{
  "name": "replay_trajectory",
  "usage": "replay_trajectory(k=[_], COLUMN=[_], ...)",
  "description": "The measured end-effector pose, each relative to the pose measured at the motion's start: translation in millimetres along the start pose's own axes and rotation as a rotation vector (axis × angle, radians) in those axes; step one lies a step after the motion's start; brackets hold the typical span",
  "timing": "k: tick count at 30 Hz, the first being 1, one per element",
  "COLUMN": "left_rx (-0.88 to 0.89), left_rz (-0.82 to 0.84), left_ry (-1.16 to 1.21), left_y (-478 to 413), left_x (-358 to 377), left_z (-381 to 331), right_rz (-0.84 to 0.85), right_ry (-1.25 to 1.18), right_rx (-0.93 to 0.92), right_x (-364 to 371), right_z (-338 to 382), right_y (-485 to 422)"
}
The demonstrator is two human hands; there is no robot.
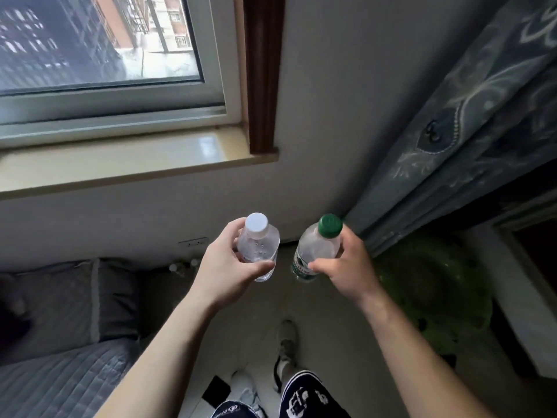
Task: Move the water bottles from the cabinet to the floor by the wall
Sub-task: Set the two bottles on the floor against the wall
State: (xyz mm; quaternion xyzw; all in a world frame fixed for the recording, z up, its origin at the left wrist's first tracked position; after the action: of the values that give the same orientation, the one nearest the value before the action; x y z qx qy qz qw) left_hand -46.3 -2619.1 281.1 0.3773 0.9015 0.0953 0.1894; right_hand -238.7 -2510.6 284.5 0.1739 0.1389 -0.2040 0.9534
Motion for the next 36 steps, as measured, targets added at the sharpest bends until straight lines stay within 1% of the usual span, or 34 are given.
replay_trajectory(k=[10, 13, 18, 22, 30, 33, 36], left_rx=[-0.070, -0.071, -0.066, -0.075, -0.002, 0.016, -0.019], left_rz=[-0.050, -0.056, -0.034, -0.031, 0.006, 0.004, -0.016], left_ry=[0.035, 0.038, 0.001, -0.019, -0.003, -0.019, -0.044], left_y=[-87, -107, -142, -170, -237, -261, -287], left_x=[4, 4, 9, 19, 67, 86, 102], left_z=[42, 59, 103, 166, 332, 397, 464], right_rz=[0.119, 0.143, 0.135, 0.136, 0.169, 0.225, 0.258], right_ry=[0.043, 0.040, 0.073, 0.090, 0.163, 0.212, 0.292], right_rx=[0.014, 0.041, 0.071, 0.097, 0.113, 0.110, 0.135], right_x=[4, 10, 32, 61, 120, 137, 152], right_z=[-36, -56, -102, -158, -306, -357, -419], right_y=[-102, -129, -169, -194, -253, -275, -301])
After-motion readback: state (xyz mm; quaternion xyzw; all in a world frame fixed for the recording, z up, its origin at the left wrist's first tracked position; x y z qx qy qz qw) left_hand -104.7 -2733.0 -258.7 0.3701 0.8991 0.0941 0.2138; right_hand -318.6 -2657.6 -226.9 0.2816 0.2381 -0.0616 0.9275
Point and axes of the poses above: each hand's wrist, its own y-axis away from the middle knuckle, its own x-axis out of the palm, z = x × y, the point moved 8 cm from there along -y, towards the middle knuckle, and after that the axes turned 10 degrees about z, right-handed, at the moved point
